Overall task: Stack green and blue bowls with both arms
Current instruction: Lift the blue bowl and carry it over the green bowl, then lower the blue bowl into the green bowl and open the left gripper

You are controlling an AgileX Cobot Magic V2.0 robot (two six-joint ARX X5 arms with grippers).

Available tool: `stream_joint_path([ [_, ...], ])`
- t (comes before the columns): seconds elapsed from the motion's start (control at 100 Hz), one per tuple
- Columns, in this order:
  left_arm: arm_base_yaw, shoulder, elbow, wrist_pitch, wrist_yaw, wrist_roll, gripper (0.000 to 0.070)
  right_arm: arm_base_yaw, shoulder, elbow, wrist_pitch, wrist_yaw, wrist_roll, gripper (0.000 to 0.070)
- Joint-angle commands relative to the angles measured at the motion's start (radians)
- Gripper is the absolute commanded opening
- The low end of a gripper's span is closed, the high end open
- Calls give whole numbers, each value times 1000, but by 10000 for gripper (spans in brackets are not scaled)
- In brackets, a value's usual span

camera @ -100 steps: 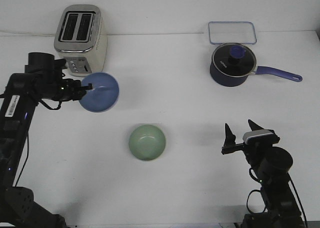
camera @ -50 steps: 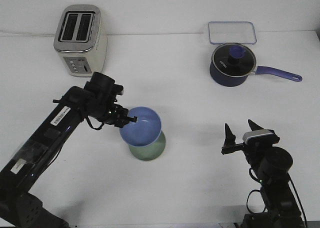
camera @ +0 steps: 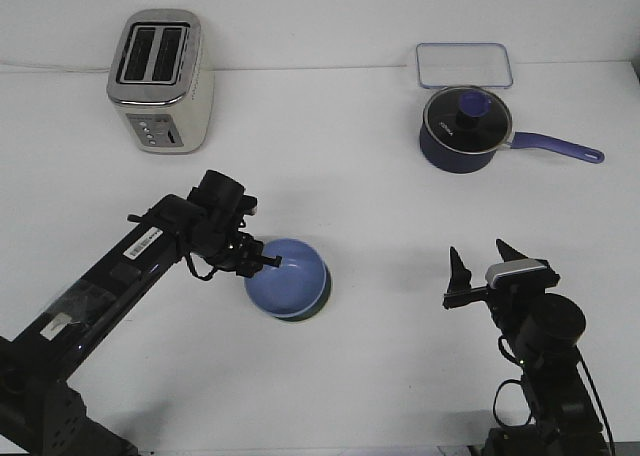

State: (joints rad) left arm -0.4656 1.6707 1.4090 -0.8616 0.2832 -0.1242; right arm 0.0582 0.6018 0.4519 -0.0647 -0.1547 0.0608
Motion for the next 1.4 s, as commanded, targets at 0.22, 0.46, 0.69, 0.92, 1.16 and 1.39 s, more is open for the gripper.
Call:
stream_joint_path([
  [0.22, -18, 11, -6, 55, 18, -27, 11, 2, 1, 5, 13, -1, 14, 557],
  [0.46, -41, 13, -6, 68, 17, -38, 11, 2, 1, 5, 13, -1, 14, 557],
  [0.69, -40, 17, -6, 88, 5, -51, 14, 2, 1, 5, 13, -1, 14, 557],
  [0.92, -40, 18, -6, 88, -18, -51, 15, 2, 1, 5, 13, -1, 14, 557],
  [1.16, -40, 47, -6, 84, -22, -51, 24, 2, 1, 5, 13, -1, 14, 557],
  [1.39, -40, 56, -6, 77, -22, -51, 302, 2, 1, 5, 13, -1, 14, 557],
])
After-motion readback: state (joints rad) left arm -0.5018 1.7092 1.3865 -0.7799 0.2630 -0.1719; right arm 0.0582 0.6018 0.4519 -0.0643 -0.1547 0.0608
